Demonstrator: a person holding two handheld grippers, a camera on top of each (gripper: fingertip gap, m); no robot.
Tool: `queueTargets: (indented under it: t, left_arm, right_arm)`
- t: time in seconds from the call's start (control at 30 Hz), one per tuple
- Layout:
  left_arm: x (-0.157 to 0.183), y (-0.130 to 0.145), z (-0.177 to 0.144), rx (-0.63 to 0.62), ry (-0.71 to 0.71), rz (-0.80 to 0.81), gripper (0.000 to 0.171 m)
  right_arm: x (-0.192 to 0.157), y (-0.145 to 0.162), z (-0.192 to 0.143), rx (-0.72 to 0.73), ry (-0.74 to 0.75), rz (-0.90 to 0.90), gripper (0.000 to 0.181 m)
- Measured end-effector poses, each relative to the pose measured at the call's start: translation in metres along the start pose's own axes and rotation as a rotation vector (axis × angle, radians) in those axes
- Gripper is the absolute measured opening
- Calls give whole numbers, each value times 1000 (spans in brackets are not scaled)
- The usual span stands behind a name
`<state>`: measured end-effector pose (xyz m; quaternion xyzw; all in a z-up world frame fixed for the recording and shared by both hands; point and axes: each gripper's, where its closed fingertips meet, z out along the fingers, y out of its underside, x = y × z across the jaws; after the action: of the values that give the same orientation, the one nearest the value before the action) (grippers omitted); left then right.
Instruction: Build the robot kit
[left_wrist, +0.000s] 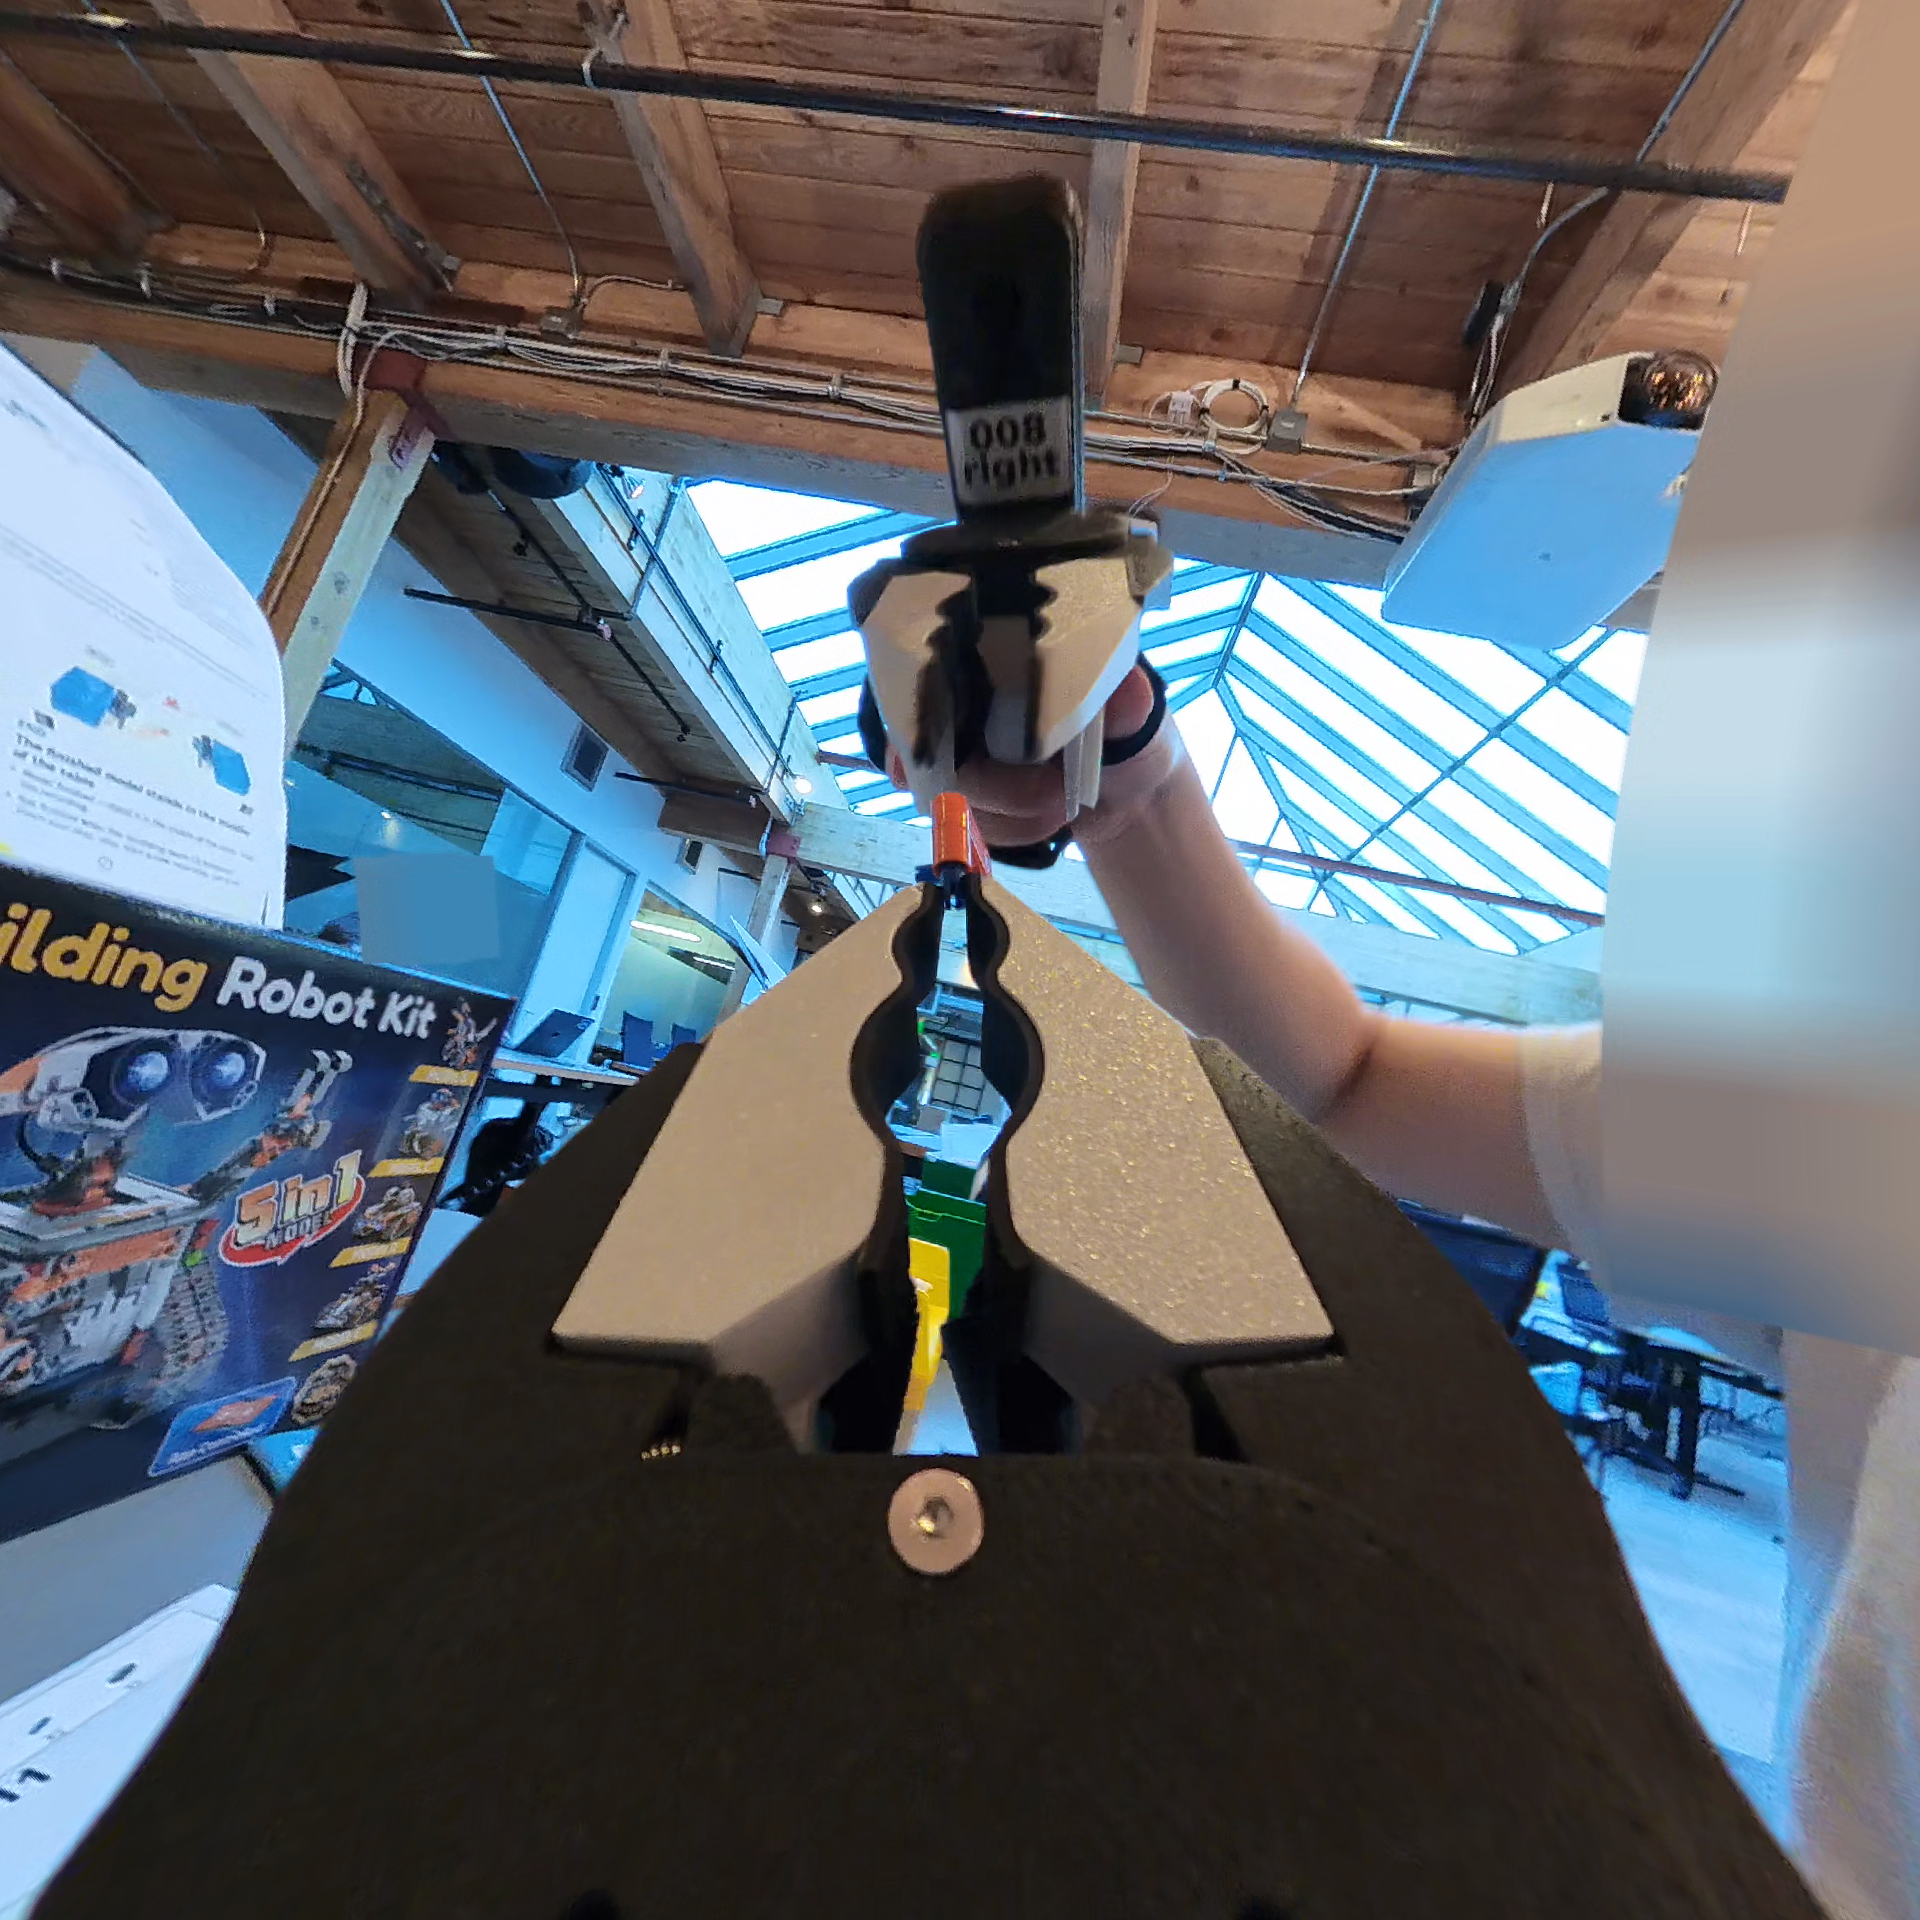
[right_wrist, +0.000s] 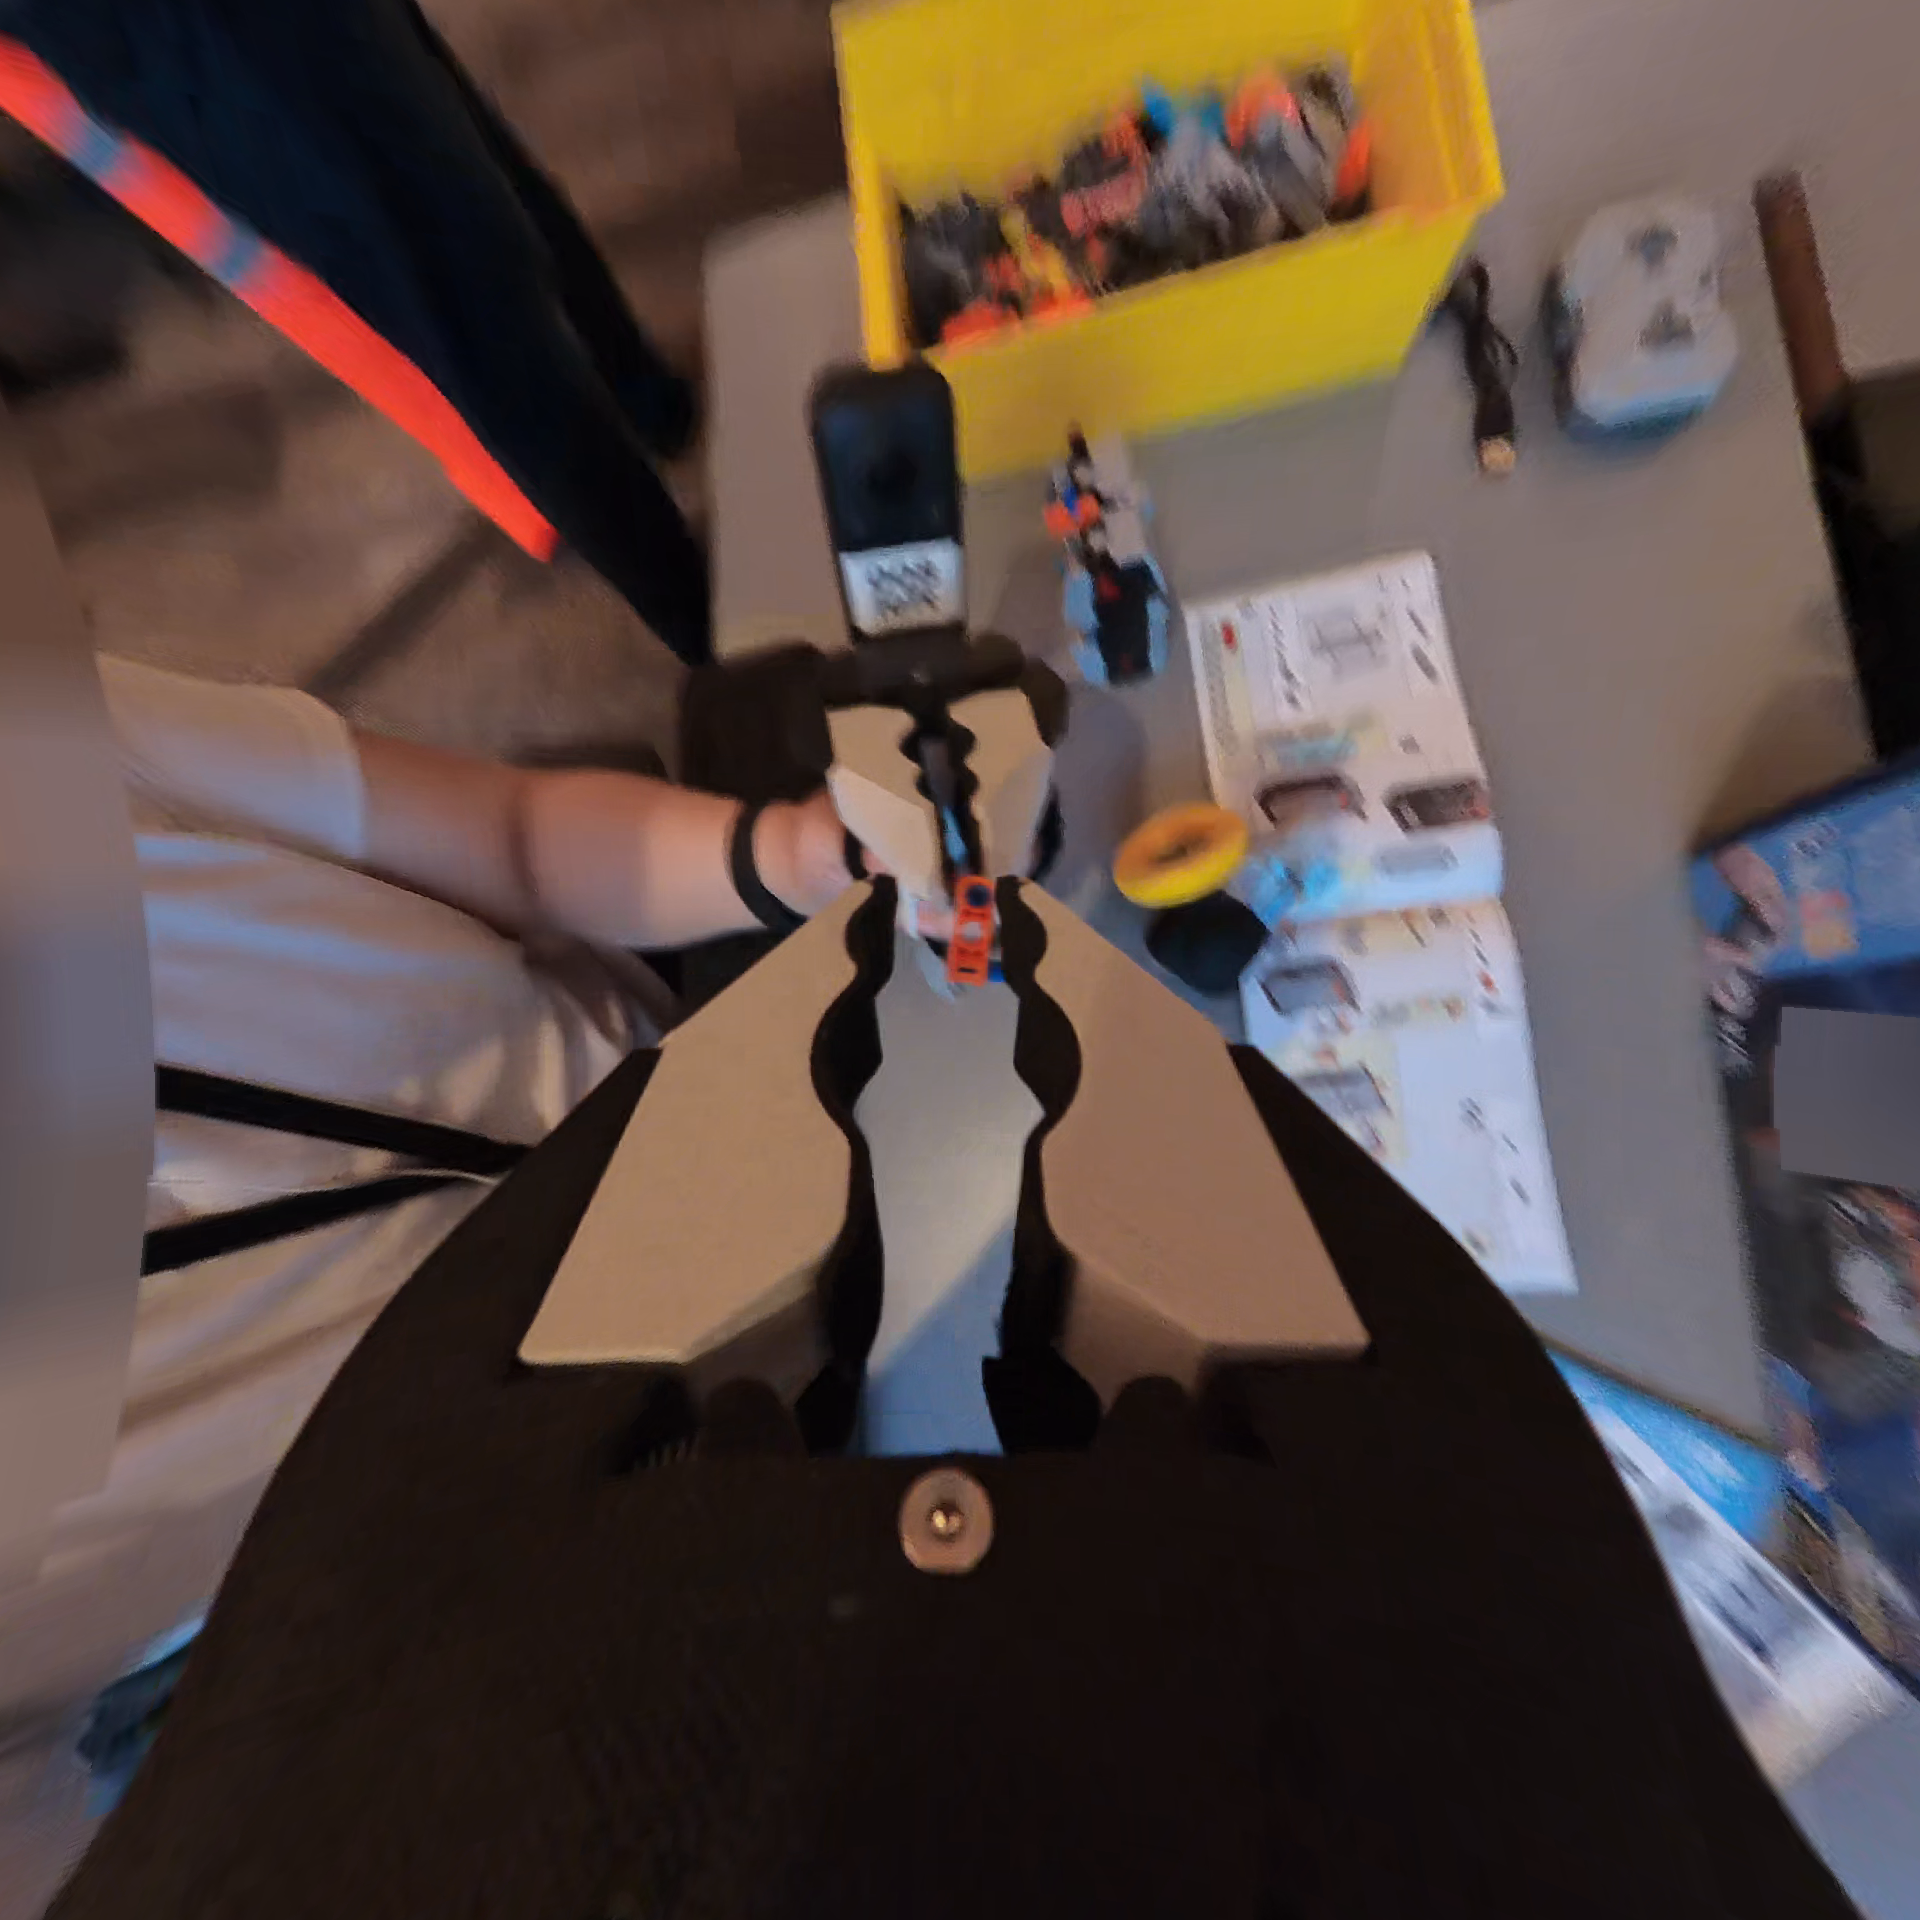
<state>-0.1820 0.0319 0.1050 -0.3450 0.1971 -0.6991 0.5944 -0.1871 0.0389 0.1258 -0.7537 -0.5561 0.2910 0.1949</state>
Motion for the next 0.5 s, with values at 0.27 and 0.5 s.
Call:
queueTargets:
  t: [0.27, 0.5]
  left_arm:
    - [6, 1, 2, -11, 4, 38, 2]
    - [12, -5, 2, 8, 27, 36, 2]
  right_arm:
    - [-9, 2, 10, -123, -76, 159, 20]
    - [-5, 11, 11, -156, -44, 158, 20]
